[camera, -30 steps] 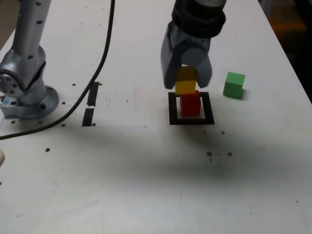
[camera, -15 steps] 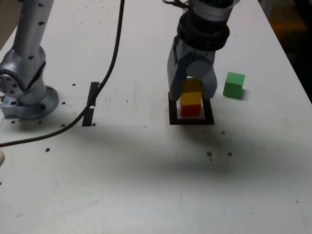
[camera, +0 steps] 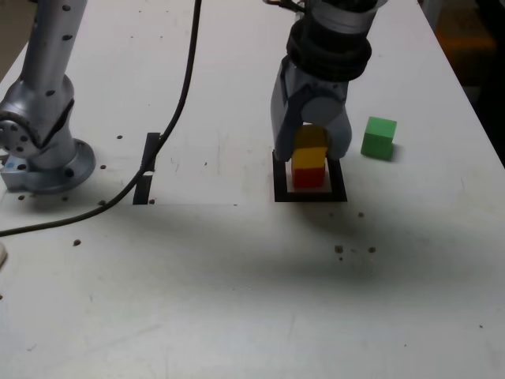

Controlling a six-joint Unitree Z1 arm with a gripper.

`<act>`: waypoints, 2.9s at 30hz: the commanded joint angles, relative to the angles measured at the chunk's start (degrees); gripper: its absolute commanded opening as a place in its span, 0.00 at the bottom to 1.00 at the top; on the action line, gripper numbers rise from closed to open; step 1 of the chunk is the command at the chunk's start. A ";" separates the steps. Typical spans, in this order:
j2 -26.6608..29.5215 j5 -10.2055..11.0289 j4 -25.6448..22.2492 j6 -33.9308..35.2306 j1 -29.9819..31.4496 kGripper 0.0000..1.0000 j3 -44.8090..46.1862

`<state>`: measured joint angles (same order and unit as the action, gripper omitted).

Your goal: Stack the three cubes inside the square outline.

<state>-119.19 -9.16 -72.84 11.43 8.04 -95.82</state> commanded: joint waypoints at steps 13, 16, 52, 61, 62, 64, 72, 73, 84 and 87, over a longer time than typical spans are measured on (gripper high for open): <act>-0.88 1.40 -0.52 0.61 -0.13 0.22 -0.38; -0.95 1.64 -1.10 0.96 -0.13 0.23 -0.68; -0.12 10.82 -11.43 1.44 0.67 1.00 -11.15; 0.59 15.90 -17.66 -8.04 0.89 1.00 -16.76; 0.27 16.44 -17.61 -10.04 0.86 1.00 -17.45; -1.11 17.39 -17.62 -14.45 0.71 1.00 -19.21; -7.92 19.44 -17.68 -25.86 -0.46 1.00 -25.31; -8.36 19.64 -17.66 -26.04 -0.53 1.00 -25.71; -14.60 15.31 -18.76 -28.33 -3.25 0.99 -29.94; -15.98 13.16 -18.85 -28.19 -3.84 0.99 -30.77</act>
<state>-134.39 4.50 -91.11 -16.82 4.52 -126.10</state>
